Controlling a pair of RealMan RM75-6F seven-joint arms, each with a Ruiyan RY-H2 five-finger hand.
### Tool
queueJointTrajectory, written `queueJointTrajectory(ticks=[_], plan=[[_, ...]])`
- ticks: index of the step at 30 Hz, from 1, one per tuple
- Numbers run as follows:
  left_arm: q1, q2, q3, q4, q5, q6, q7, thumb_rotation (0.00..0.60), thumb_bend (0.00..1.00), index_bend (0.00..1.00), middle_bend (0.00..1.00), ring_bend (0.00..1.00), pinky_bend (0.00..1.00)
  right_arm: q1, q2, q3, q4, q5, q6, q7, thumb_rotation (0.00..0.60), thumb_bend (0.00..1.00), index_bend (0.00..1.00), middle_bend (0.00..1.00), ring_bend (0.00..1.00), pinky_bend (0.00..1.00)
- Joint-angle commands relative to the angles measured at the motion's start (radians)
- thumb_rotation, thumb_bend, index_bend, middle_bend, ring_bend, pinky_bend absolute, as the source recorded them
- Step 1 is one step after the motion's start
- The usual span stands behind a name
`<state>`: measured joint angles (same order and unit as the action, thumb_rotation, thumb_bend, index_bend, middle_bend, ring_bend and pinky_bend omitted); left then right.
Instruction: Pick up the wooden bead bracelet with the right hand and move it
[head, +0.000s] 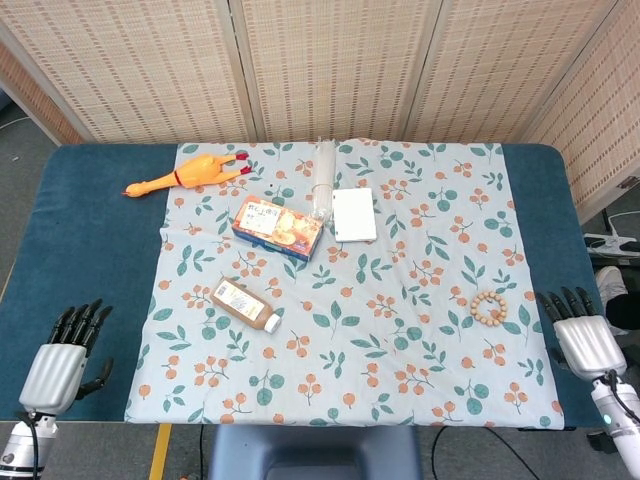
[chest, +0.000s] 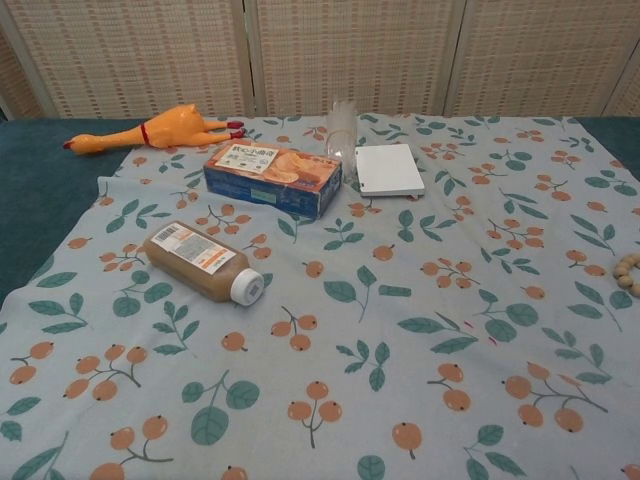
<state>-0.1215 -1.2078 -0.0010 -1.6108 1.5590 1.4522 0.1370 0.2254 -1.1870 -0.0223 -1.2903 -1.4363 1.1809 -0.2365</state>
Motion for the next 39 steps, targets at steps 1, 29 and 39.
queueJointTrajectory(ticks=[1, 29, 39], plan=[[-0.003, -0.003, 0.001, -0.004, -0.007, -0.008, 0.009, 0.600, 0.45, 0.00, 0.00, 0.00, 0.06, 0.065, -0.167, -0.005, 0.233, -0.047, -0.068, 0.069, 0.600, 0.24, 0.21, 0.23, 0.00, 0.00], [-0.004, -0.003, 0.002, -0.003, -0.013, -0.010, 0.019, 0.600, 0.45, 0.00, 0.00, 0.00, 0.06, 0.128, -0.284, -0.021, 0.330, -0.082, -0.142, 0.088, 0.600, 0.27, 0.45, 0.36, 0.05, 0.00], [-0.004, -0.001, 0.000, -0.003, -0.017, -0.010, 0.019, 0.600, 0.45, 0.00, 0.00, 0.00, 0.06, 0.120, -0.306, -0.010, 0.370, -0.100, -0.070, 0.162, 0.600, 0.47, 0.77, 0.58, 0.27, 0.01]])
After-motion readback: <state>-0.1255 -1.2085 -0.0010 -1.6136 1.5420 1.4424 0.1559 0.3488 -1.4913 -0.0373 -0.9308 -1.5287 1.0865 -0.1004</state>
